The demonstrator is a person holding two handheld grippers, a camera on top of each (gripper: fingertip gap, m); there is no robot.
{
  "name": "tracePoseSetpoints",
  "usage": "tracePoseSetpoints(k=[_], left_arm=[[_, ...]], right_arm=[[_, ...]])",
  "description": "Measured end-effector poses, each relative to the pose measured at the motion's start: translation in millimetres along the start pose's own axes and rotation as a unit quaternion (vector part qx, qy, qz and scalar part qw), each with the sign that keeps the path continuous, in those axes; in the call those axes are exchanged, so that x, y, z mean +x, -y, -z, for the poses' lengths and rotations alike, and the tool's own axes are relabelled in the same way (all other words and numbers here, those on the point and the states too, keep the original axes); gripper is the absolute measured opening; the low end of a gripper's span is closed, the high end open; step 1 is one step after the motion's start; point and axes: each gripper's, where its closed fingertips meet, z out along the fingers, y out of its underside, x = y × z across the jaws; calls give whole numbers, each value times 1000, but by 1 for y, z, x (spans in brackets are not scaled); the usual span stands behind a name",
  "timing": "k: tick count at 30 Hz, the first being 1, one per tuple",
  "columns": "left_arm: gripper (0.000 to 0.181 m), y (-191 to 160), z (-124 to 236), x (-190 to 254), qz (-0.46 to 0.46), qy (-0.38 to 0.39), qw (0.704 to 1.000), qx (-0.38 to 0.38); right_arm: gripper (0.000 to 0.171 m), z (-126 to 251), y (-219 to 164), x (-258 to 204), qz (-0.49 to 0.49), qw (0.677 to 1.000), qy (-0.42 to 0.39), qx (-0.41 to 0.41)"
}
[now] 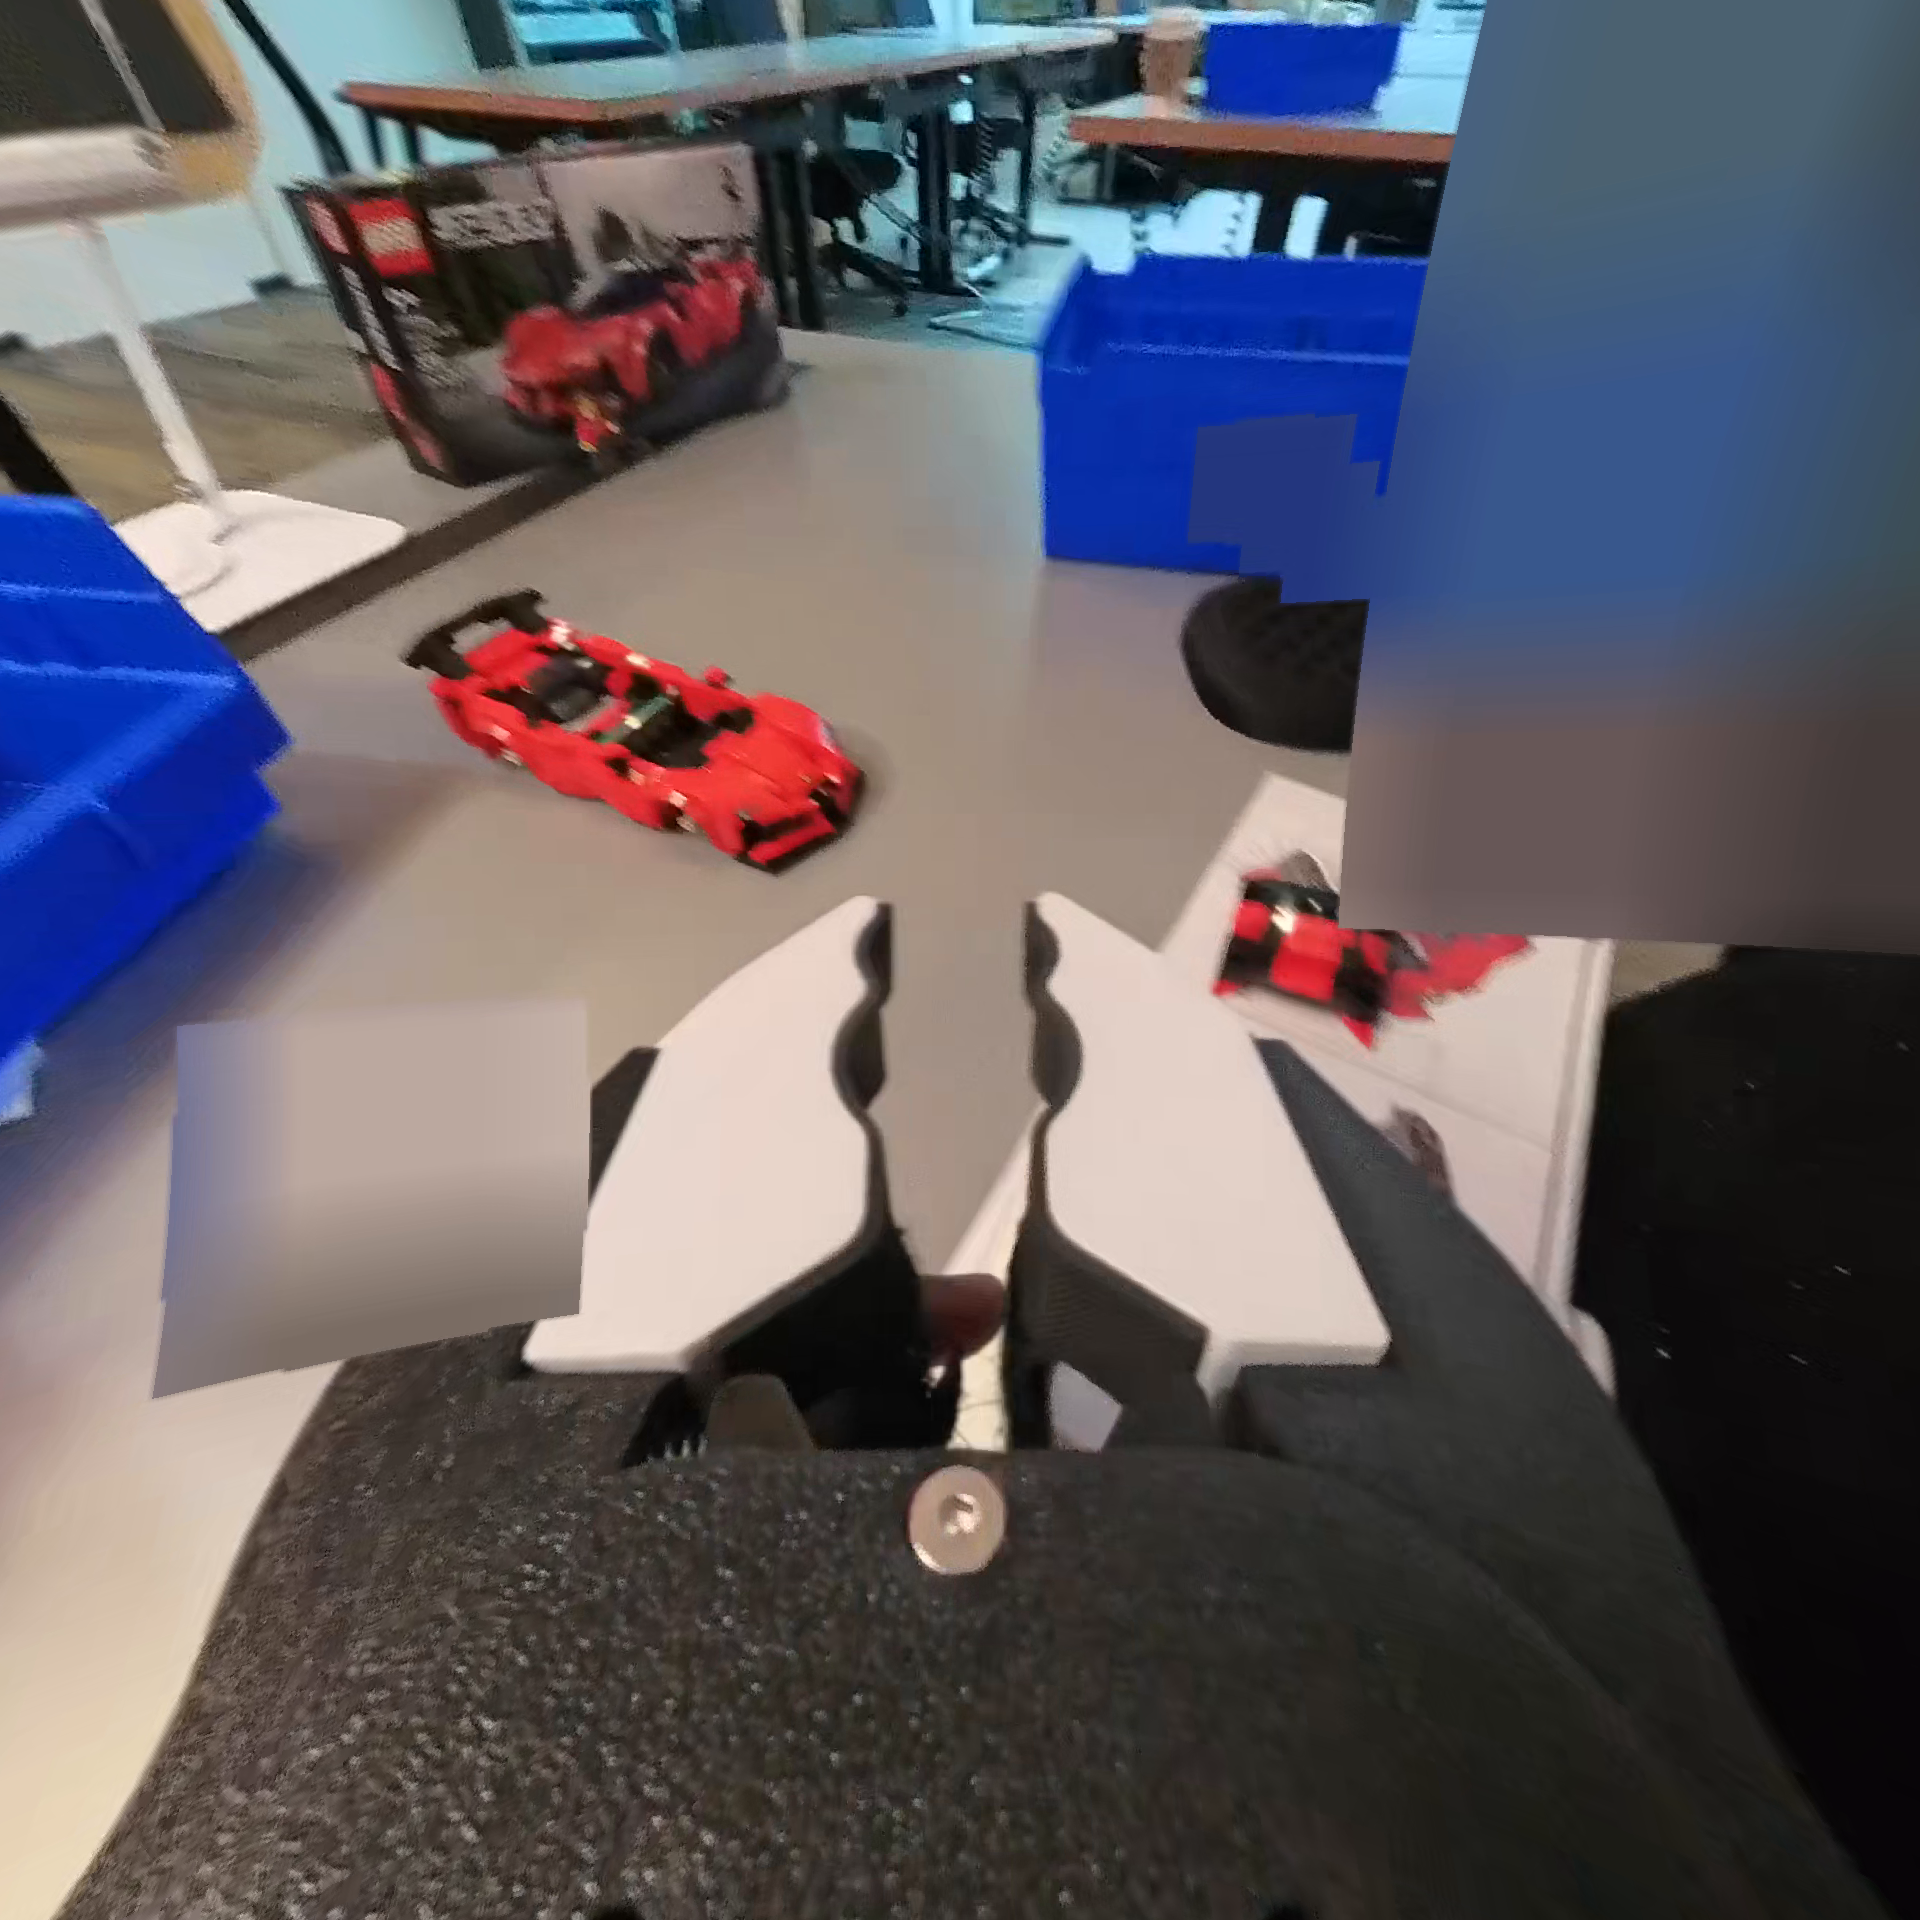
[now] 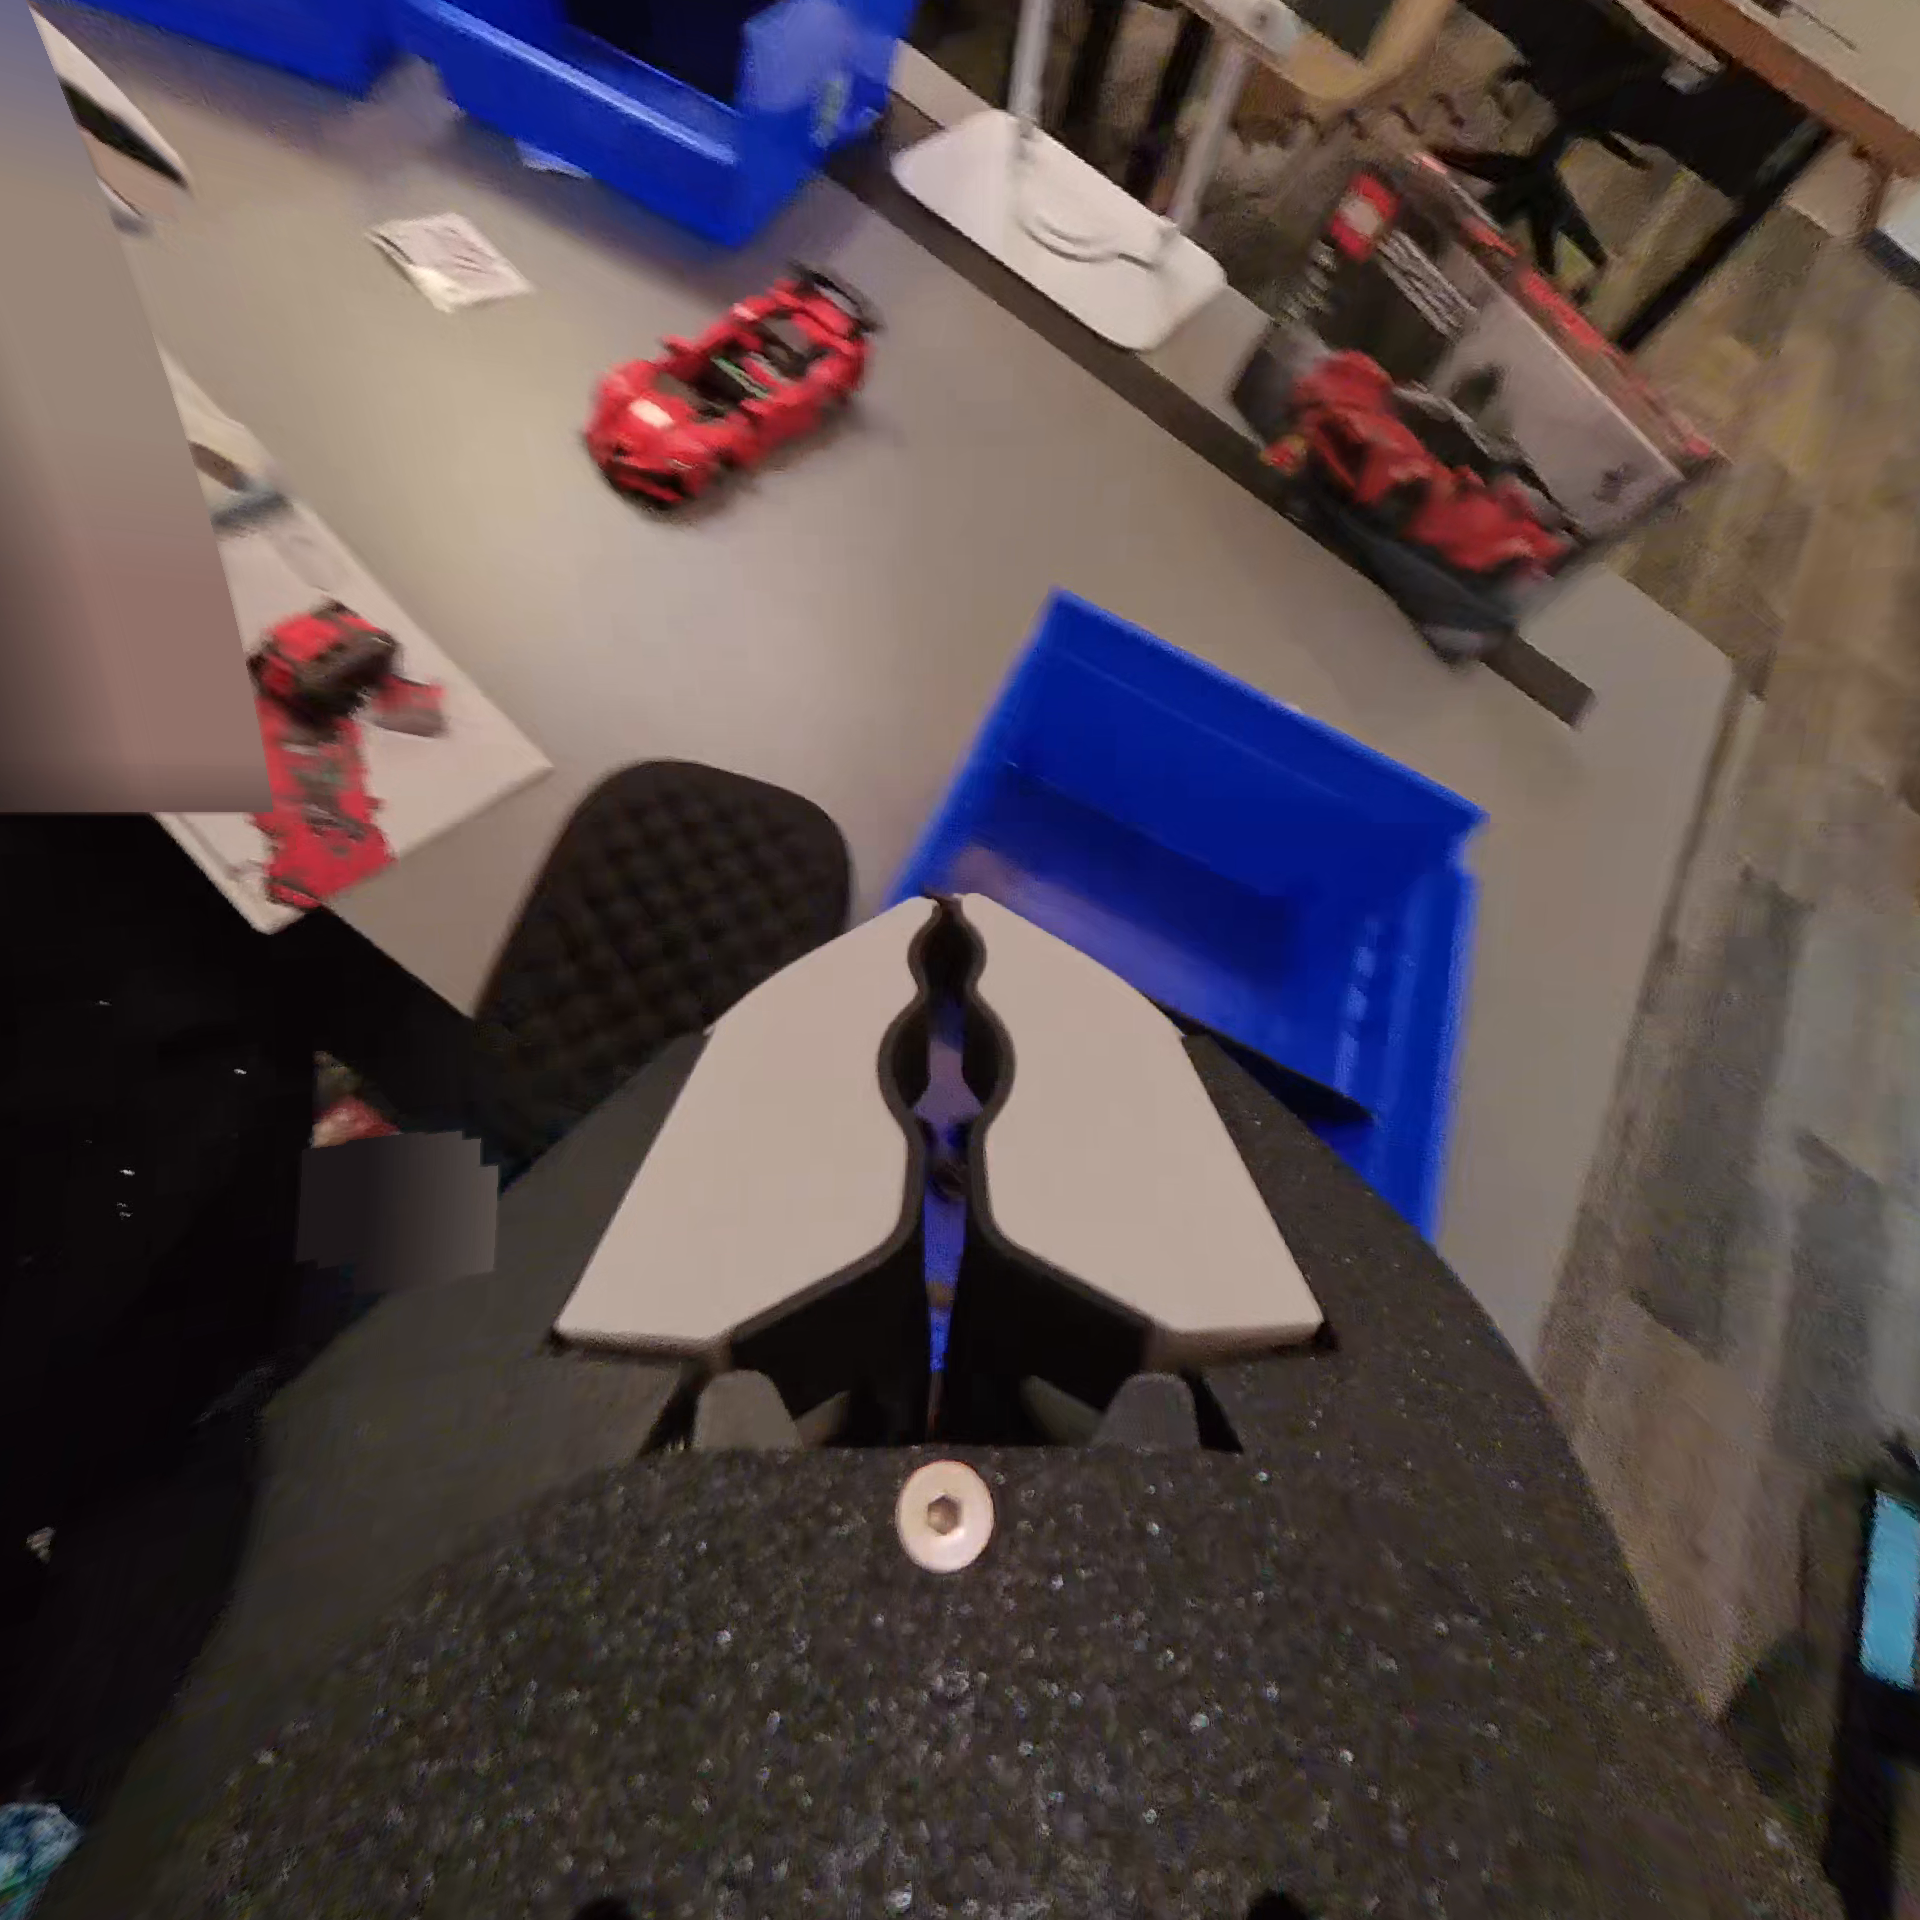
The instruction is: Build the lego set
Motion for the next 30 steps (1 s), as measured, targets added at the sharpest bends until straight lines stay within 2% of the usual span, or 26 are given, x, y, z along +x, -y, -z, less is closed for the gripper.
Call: tracePoseSetpoints(k=[2, 3, 4, 5, 6, 10, 13, 15, 20, 30], left_arm=[[35, 15, -13, -17, 10, 22, 1000, 5], [35, 25, -20, -22, 16, 28, 999, 14], [30, 36, -28, -25, 22, 29, 999, 29], [13, 47, -36, -27, 28, 25, 998, 49], [0, 58, -43, -27, 37, 18, 997, 70], [0, 87, -73, -29, 106, -17, 987, 122], [0, 98, -93, -35, 123, -24, 981, 146], [1, 102, -103, -37, 136, -26, 978, 157], [4, 99, -122, -38, 145, -30, 978, 148], [10, 81, -132, -36, 72, -10, 994, 84]], right_arm=[[0, 10, -22, 27, -11, 1000, -4, -16], [8, 12, -34, 40, -16, 999, -9, -26], [9, 12, -45, 51, -20, 999, -13, -39], [0, 11, -57, 57, -24, 998, -1, -53], [0, 8, -68, 59, -28, 997, 17, -64], [0, -10, -119, 59, -21, 987, 71, -139], [5, -29, -151, 40, -18, 973, 136, -187], [6, -46, -164, 23, 4, 963, 172, -207], [7, -81, -191, 28, 56, 947, 161, -272], [7, -96, -198, 25, 52, 943, 183, -272]])
